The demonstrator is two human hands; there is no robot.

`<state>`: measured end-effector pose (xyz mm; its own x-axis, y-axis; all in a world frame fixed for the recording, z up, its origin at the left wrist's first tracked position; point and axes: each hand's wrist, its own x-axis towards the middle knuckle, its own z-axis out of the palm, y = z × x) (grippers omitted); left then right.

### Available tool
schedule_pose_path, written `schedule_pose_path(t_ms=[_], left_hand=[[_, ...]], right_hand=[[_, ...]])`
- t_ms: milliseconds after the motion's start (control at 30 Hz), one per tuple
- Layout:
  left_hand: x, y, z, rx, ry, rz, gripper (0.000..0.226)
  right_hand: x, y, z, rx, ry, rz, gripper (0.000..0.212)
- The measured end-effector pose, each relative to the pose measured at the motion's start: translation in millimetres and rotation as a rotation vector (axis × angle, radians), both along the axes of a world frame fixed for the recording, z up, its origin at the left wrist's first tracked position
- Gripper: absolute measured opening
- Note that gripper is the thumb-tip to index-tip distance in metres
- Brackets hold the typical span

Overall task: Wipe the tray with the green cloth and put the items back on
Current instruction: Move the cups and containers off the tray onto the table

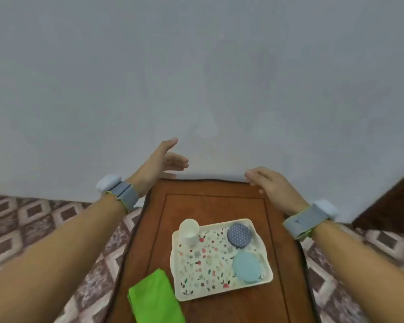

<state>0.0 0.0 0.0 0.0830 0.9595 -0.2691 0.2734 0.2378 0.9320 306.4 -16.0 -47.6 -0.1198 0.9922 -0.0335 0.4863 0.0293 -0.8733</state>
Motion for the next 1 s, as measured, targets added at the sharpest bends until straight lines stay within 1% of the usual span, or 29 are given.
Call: schedule_pose_path(t_ms=[33, 67, 133, 200, 233, 300, 367, 433, 500, 567, 633, 800, 833, 900, 967, 1000], left_hand=[[-5, -3, -31, -0.026, -0.037, 0.055, 0.082], [-12, 0, -43, -0.053, -0.020, 0.109, 0.084], [-28, 4, -141, -0.121, 0.021, 0.161, 0.089], [-36, 7, -220, -0.196, 0.066, 0.148, 0.097], [-38, 8, -240, -0.230, 0.087, 0.131, 0.099], [-35, 9, -284, -0.252, 0.102, 0.127, 0.098], [-30, 16, -324, -0.259, 0.100, 0.136, 0.104], [-29, 24, -337, -0.302, 0.117, 0.139, 0.117], [-24, 25, -343, -0.335, 0.108, 0.149, 0.121], [-22, 25, -348, -0.339, 0.101, 0.154, 0.122], [-22, 27, -352, -0.349, 0.087, 0.186, 0.127], [-22, 18, -355, -0.354, 0.044, 0.143, 0.135], [-21, 16, -357, -0.362, 0.047, 0.141, 0.134], [-17, 7, -357, -0.375, 0.024, 0.117, 0.132], [-13, -3, -355, -0.386, -0.008, 0.082, 0.131], [-10, -8, -350, -0.377, -0.026, 0.068, 0.128]], right_hand=[[-1, -5, -34, -0.017, -0.027, 0.001, 0.056], [0, -2, -46, -0.061, -0.048, 0.013, 0.057], [-1, 3, -135, -0.110, -0.109, 0.027, 0.058], [-4, 14, -200, -0.140, -0.164, 0.047, 0.058], [-2, 20, -212, -0.151, -0.179, 0.043, 0.058], [-5, 34, -247, -0.148, -0.271, 0.055, 0.065], [-6, 51, -284, -0.072, -0.410, 0.070, 0.080], [-7, 64, -298, -0.065, -0.516, 0.076, 0.088], [-4, 69, -307, -0.124, -0.556, 0.081, 0.089], [0, 64, -312, -0.196, -0.555, 0.081, 0.085], [3, 61, -314, -0.206, -0.548, 0.047, 0.085], [22, 29, -322, -0.226, -0.531, -0.056, 0.107], [25, 26, -326, -0.245, -0.531, -0.057, 0.108], [30, 9, -324, -0.254, -0.514, -0.049, 0.101], [33, -4, -321, -0.282, -0.476, -0.051, 0.103], [34, -11, -317, -0.293, -0.472, -0.063, 0.093]])
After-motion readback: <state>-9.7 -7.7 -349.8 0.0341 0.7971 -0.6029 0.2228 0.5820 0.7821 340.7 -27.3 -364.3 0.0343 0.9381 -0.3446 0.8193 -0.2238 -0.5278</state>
